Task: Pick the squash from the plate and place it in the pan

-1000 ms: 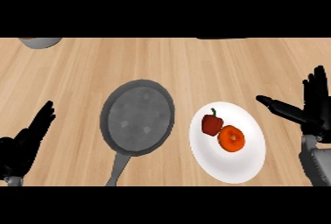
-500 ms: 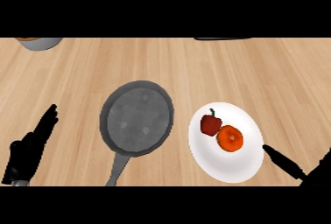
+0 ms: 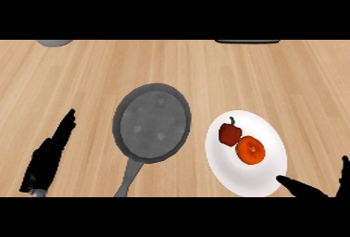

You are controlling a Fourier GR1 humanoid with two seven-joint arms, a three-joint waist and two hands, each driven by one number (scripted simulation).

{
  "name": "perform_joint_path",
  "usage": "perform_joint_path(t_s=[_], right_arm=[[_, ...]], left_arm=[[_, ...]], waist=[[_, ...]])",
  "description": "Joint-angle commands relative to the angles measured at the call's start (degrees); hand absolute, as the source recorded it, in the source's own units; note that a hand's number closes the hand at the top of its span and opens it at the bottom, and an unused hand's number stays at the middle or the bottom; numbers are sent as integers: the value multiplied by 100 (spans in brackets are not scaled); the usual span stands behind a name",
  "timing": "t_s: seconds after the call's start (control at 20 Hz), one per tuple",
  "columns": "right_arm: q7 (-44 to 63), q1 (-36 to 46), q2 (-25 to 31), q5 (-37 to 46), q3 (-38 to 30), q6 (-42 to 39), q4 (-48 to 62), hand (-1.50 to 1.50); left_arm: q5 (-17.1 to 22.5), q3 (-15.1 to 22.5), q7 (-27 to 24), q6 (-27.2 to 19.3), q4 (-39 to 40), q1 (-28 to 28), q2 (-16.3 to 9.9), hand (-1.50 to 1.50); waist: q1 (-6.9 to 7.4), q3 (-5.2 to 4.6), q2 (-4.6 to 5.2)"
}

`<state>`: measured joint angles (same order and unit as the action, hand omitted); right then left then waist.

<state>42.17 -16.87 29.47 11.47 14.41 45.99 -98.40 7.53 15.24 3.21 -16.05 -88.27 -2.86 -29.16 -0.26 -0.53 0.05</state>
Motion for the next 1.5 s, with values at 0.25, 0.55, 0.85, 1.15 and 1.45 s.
perform_joint_path(t_s=[0.25,0.55,0.85,1.15,1.45], right_arm=[[3659,1566,886,620,140,-1495,-1205,-150],[4274,2244,556,134,239,-2216,-990,-150],[4308,2836,554,-398,491,-2755,-124,-150],[4310,3111,654,-1089,565,-3083,410,-150],[4308,3730,390,-1306,881,-2972,1051,-150]], left_arm=[[-248,128,173,-104,-154,65,165,0],[-364,192,375,-143,-134,229,320,0],[-338,140,245,55,-127,130,200,0],[-350,94,452,26,-324,107,209,0],[-429,79,492,-37,-221,160,348,0]], waist=[[182,30,13],[136,39,19],[254,29,31],[172,37,6],[112,32,-3]])
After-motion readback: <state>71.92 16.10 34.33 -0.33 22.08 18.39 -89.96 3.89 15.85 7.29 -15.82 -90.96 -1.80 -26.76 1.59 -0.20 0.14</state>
